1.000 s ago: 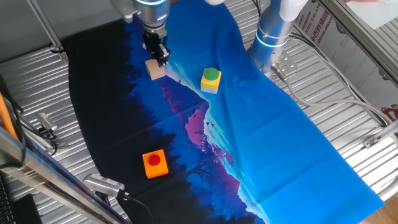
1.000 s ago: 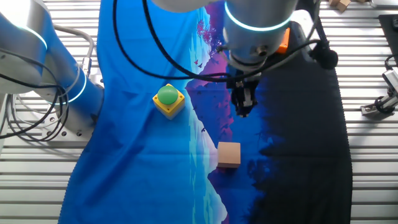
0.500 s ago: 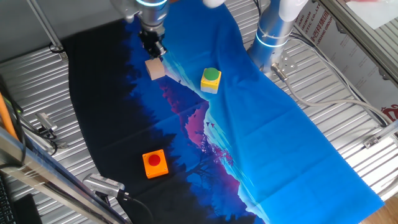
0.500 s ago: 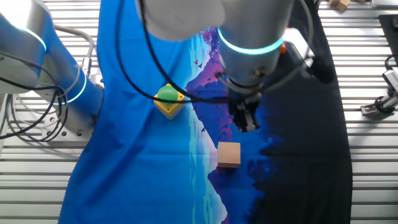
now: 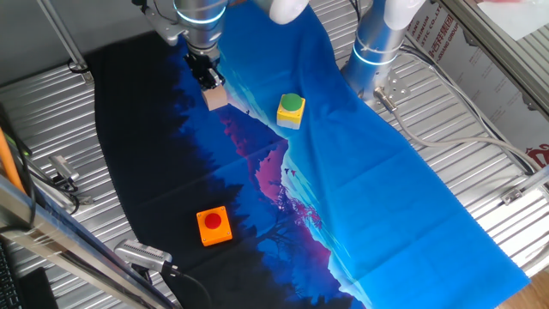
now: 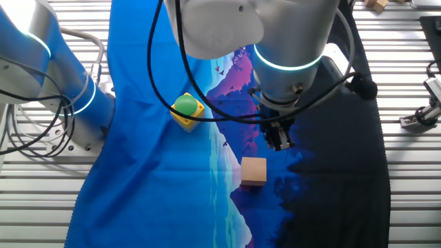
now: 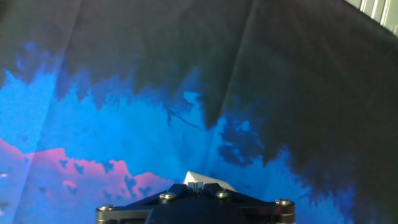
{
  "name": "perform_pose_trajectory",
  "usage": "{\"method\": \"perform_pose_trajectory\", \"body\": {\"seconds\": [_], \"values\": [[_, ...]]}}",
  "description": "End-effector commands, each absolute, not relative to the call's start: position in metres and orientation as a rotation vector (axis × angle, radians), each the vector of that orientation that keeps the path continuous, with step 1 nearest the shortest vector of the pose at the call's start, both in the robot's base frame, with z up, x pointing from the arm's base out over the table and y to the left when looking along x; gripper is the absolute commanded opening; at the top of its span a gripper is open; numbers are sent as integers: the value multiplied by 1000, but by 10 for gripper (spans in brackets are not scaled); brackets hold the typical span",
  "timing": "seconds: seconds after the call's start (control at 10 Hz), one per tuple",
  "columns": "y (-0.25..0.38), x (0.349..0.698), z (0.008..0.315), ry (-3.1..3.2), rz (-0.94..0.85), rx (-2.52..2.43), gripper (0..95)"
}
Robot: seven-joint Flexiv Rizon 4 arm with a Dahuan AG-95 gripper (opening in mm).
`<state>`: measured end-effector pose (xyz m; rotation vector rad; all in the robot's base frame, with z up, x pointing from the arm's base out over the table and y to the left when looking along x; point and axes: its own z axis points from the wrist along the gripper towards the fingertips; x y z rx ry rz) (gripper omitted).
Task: Pick up the small block on the left and move it to the right
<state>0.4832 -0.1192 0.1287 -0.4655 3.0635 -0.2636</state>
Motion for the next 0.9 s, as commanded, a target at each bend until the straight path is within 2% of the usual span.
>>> {"method": "perform_pose_trajectory", "body": {"seconds": [0.1, 0.6, 0.9], "values": [[-120, 487, 132, 3067, -236, -478, 0], [-120, 489, 133, 3062, -217, -517, 0], [-120, 489, 133, 3064, 31, -447, 0]]}}
